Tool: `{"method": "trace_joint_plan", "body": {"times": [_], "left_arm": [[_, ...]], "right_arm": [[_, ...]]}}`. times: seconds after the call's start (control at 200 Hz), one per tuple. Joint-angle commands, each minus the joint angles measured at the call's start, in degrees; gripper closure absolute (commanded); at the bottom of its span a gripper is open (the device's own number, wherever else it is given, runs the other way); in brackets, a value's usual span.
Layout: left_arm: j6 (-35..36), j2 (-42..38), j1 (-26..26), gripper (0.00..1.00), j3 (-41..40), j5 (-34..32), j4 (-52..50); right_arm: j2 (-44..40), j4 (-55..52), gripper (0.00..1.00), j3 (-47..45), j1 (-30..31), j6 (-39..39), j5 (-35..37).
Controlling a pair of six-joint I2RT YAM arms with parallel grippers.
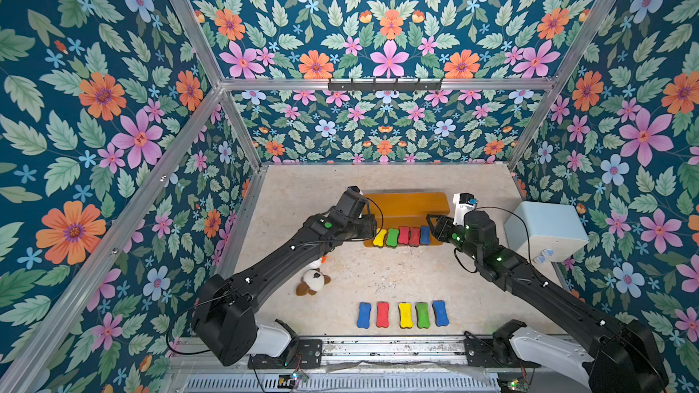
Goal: Remove the whiteboard erasers from the shelf
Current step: Adjust the shelf at the center of the board.
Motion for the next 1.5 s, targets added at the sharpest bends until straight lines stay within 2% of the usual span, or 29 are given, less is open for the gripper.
{"method": "trace_joint_plan", "body": {"times": [0.0, 0.105, 0.245, 0.405, 0.7, 1.02, 1.275, 1.5], "left_arm": [[3.0, 1.2, 2.4, 0.27, 2.4, 4.7, 1.5], [4.1, 2.3, 5.8, 0.21, 3.3, 6.5, 3.0], [4.9, 4.3, 10.9, 0.19, 3.0, 10.6, 3.9], [5.2, 6.4, 13.0, 0.18, 2.3, 15.2, 6.4], [4.3, 8.3, 14.7, 0.21, 0.4, 20.2, 9.9], [2.8, 9.4, 15.1, 0.22, -0.4, 24.0, 12.6], [2.1, 8.9, 15.4, 0.23, -1.2, 24.1, 13.6], [1.9, 8.8, 15.9, 0.3, -1.2, 23.6, 13.2]], "right_arm": [[0.4, -3.1, 0.51, 1.6, -3.2, -2.1, -3.0], [1.2, -4.2, 0.46, 2.9, -7.4, -2.8, -4.9], [4.8, -4.9, 0.4, 5.4, -12.4, -3.8, -8.6], [9.8, -5.5, 0.38, 8.6, -15.2, -5.0, -10.4], [16.7, -3.1, 0.38, 11.1, -15.6, -5.2, -13.1], [21.0, -1.2, 0.43, 12.9, -15.6, -4.8, -16.5], [24.2, -1.3, 0.46, 17.4, -15.1, -4.9, -17.6], [29.4, -0.8, 0.48, 22.2, -14.3, -4.7, -19.0]]}}
